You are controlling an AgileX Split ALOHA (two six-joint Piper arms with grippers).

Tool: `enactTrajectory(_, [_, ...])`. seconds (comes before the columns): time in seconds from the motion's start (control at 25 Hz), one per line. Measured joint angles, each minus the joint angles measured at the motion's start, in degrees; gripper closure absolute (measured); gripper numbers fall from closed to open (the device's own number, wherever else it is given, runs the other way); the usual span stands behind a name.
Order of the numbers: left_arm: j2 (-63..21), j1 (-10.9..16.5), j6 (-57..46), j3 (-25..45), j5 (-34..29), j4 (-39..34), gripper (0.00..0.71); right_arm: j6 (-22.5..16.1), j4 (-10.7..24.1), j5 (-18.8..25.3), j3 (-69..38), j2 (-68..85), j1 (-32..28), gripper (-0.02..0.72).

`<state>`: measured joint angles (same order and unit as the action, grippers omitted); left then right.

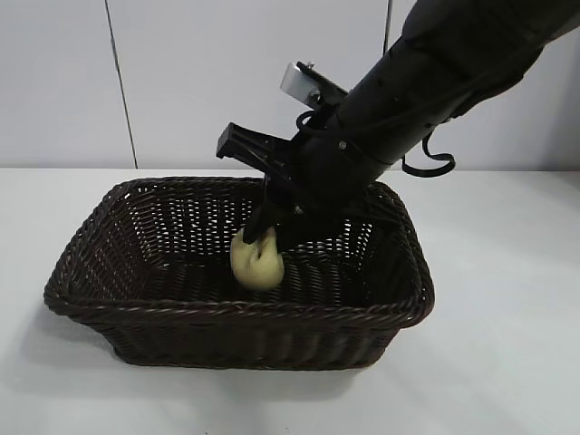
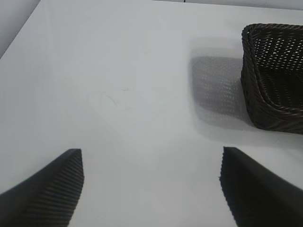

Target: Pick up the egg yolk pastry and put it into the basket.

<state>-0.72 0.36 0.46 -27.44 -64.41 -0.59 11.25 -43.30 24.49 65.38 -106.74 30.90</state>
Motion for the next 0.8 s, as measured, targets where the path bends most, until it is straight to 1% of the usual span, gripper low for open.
enactTrajectory(0.04, [0.0, 0.0, 0.0, 0.0, 0.0, 0.0, 0.136, 0.07, 0.0, 0.0, 0.0, 0.0, 0.0, 0.251])
enactTrajectory(0.08, [0.0, 0.0, 0.0, 0.0, 0.0, 0.0, 0.136, 0.13, 0.0, 0.02, 0.0, 0.0, 0.0, 0.22])
enactTrajectory(0.16, [0.0, 0.0, 0.0, 0.0, 0.0, 0.0, 0.136, 0.13, 0.0, 0.37, 0.0, 0.0, 0.0, 0.188])
enactTrajectory(0.32, [0.0, 0.0, 0.0, 0.0, 0.0, 0.0, 0.136, 0.13, 0.31, 3.62, 1.72, 0.0, 0.0, 0.174])
enactTrajectory(0.4, [0.0, 0.0, 0.0, 0.0, 0.0, 0.0, 0.136, 0.17, 1.35, 6.16, 3.88, 0.0, 0.0, 0.171])
enactTrajectory(0.44, [0.0, 0.0, 0.0, 0.0, 0.0, 0.0, 0.136, -0.09, 2.47, 7.57, 5.31, 0.0, 0.0, 0.169])
enactTrajectory(0.52, [0.0, 0.0, 0.0, 0.0, 0.0, 0.0, 0.136, -1.92, 5.96, 10.8, 8.28, 0.0, -0.06, 0.167])
enactTrajectory(0.56, [0.0, 0.0, 0.0, 0.0, 0.0, 0.0, 0.136, -3.57, 7.9, 12.88, 9.91, 0.0, -0.2, 0.167])
enactTrajectory(0.64, [0.0, 0.0, 0.0, 0.0, 0.0, 0.0, 0.136, -7.35, 13.58, 17.5, 13.19, 0.0, -0.36, 0.167])
enactTrajectory(0.72, [0.0, 0.0, 0.0, 0.0, 0.0, 0.0, 0.136, -11.25, 20.17, 22.43, 16.59, 0.0, -0.38, 0.167])
enactTrajectory(0.8, [0.0, 0.0, 0.0, 0.0, 0.0, 0.0, 0.136, -13.74, 25.73, 27.32, 19.83, 0.0, -0.38, 0.167])
